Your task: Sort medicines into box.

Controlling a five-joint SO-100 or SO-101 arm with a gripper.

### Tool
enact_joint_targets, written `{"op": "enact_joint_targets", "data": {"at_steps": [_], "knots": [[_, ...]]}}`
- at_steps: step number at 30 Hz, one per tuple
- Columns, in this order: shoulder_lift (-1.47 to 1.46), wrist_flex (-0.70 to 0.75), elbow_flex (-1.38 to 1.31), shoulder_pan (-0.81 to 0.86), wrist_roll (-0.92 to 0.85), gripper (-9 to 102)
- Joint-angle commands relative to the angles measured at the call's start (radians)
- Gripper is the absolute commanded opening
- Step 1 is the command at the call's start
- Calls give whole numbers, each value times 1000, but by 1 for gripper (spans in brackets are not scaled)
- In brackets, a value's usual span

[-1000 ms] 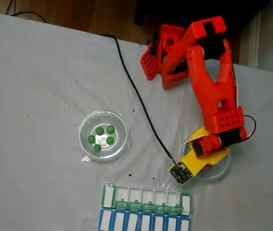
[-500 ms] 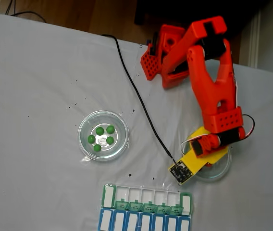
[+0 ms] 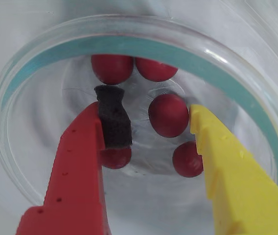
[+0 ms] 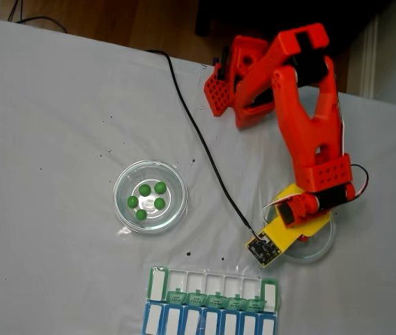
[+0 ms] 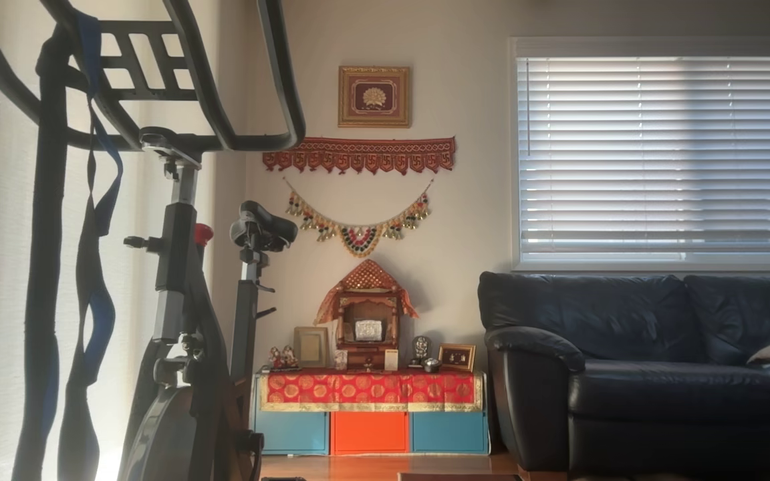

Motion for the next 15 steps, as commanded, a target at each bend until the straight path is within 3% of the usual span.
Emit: {"op": "enact_joint_targets", "data": {"at_steps": [1,12,15], "knots": [[5,-6,-8,3,0,22],[-5,-20,-3,5,-3,19],[2,-26,0,5,-3,7]]}}
